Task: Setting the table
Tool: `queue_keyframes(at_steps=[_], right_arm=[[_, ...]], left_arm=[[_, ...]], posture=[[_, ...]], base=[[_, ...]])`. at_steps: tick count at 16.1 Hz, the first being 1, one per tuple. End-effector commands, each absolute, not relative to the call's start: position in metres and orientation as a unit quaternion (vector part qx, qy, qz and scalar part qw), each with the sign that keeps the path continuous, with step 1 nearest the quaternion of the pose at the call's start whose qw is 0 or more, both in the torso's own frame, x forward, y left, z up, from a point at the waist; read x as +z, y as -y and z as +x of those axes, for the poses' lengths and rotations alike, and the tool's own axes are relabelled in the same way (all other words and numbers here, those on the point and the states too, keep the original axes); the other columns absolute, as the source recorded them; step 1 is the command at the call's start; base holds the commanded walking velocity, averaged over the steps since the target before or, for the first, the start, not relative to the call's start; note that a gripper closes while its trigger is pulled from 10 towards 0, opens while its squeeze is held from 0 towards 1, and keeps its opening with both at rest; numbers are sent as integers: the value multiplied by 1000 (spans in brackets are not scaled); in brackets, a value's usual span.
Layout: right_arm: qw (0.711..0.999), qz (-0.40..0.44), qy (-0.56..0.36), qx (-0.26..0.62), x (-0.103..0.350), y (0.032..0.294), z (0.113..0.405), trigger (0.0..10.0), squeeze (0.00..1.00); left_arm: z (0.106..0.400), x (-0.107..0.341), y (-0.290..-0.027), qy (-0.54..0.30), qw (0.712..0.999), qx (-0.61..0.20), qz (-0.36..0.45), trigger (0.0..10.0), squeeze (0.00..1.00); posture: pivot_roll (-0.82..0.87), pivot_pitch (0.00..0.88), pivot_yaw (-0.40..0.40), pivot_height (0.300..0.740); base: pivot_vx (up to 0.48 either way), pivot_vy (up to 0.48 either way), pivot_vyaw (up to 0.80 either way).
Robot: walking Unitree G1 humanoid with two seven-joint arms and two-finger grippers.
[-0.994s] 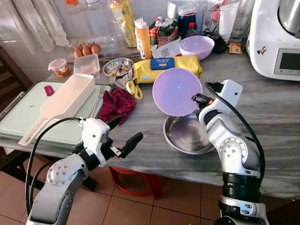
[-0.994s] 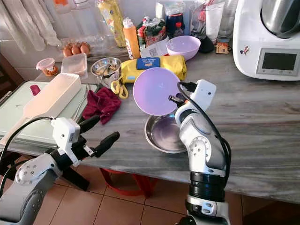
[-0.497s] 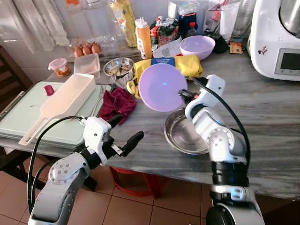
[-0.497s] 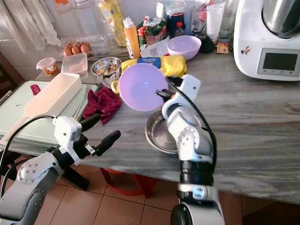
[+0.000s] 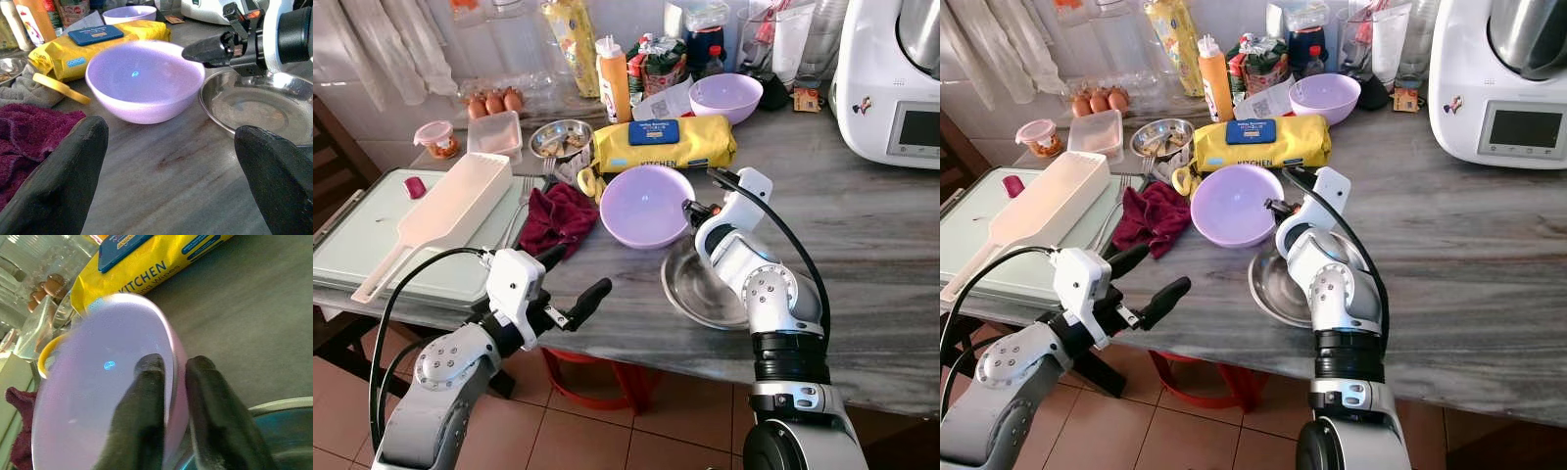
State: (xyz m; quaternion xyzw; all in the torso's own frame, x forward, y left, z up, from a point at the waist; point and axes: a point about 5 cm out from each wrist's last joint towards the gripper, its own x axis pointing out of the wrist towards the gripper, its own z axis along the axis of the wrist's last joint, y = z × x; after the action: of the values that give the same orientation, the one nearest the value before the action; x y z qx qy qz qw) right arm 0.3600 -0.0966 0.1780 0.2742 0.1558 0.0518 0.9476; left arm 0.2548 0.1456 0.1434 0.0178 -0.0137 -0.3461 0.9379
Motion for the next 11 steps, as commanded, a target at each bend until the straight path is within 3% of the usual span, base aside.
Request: queue_keyframes(at_steps=[1, 8, 11], right_arm=[[944, 279, -164, 63, 179, 88, 360, 10000, 1000], [956, 248, -141, 64, 184, 93, 361, 10000, 1000], [986, 138, -52, 74, 204, 99, 354, 10000, 1000]], left_arm=[[255, 143, -148, 8, 938, -345, 26, 10000, 0], [255, 142, -148, 7, 939, -342, 29, 10000, 0], [257, 144, -148, 13, 941, -337, 27, 10000, 0]], posture=[[-107, 100, 110, 740], [-102, 96, 110, 740], [-104, 92, 109, 740]], base=[[0, 0, 0], [0, 0, 0], [0, 0, 0]])
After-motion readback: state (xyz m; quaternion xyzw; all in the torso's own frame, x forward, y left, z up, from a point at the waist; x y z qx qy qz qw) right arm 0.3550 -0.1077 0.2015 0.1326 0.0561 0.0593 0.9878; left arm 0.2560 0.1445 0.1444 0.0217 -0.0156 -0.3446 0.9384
